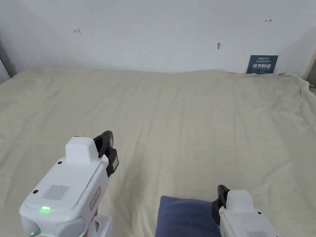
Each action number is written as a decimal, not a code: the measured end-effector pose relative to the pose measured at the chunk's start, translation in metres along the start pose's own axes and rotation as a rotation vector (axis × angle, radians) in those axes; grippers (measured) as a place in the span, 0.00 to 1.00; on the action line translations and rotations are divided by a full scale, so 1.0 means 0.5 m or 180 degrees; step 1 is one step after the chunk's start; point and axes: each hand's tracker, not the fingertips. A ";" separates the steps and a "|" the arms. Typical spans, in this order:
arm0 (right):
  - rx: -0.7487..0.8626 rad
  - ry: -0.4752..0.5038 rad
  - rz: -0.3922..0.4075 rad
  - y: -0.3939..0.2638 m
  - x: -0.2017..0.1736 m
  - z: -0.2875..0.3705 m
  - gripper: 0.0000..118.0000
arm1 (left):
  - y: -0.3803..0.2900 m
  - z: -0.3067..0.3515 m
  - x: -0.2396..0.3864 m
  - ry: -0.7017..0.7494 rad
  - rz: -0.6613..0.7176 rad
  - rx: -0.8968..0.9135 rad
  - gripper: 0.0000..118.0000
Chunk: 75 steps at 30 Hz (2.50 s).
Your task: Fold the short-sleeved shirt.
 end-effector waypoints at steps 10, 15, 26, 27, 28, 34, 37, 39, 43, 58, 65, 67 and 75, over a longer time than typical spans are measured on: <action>-0.0665 -0.0060 -0.0097 -0.133 -0.012 -0.080 0.00 | -0.087 -0.010 -0.012 -0.0198 0.0102 -0.0494 0.00; -0.0671 -0.0069 -0.0007 -0.168 -0.010 -0.094 0.00 | -0.128 -0.020 0.000 -0.0439 0.0313 -0.0865 0.01; -0.0652 -0.0072 -0.0057 -0.171 -0.006 -0.087 0.00 | -0.283 -0.111 0.044 -0.0871 0.1111 -0.2366 0.80; -0.0659 -0.0068 -0.0074 -0.170 -0.005 -0.087 0.00 | -0.296 -0.122 0.045 -0.0888 0.1166 -0.2421 0.80; -0.0665 -0.0071 -0.0088 -0.169 -0.005 -0.087 0.00 | -0.305 -0.135 0.047 -0.0900 0.1143 -0.2526 0.80; -0.0699 -0.0062 -0.0178 -0.165 0.000 -0.088 0.00 | -0.338 -0.206 0.067 -0.1174 0.1230 -0.2932 0.77; -0.0705 -0.0058 -0.0217 -0.164 0.002 -0.087 0.00 | -0.356 -0.233 0.084 -0.1279 0.1168 -0.3079 0.61; -0.0712 -0.0051 -0.0227 -0.163 0.003 -0.087 0.00 | -0.361 -0.238 0.093 -0.1458 0.1109 -0.3130 0.48; -0.0732 -0.0026 -0.0242 -0.162 0.009 -0.089 0.00 | -0.379 -0.248 0.099 -0.1502 0.0952 -0.3268 0.40; -0.0141 0.0003 -0.0203 0.013 0.040 -0.025 0.00 | -0.303 -0.232 0.039 -0.1555 0.0844 -0.2907 0.14; 0.0265 -0.0026 -0.0123 0.122 0.049 0.018 0.00 | -0.230 -0.246 -0.157 -0.1031 0.0672 -0.2800 0.14; 0.0347 -0.0035 -0.0098 0.143 0.047 0.025 0.00 | -0.198 -0.241 -0.214 -0.0853 0.0671 -0.2752 0.14; 0.0523 -0.0057 -0.0080 0.195 0.032 0.023 0.00 | -0.140 -0.246 -0.493 -0.0193 0.0624 -0.2747 0.14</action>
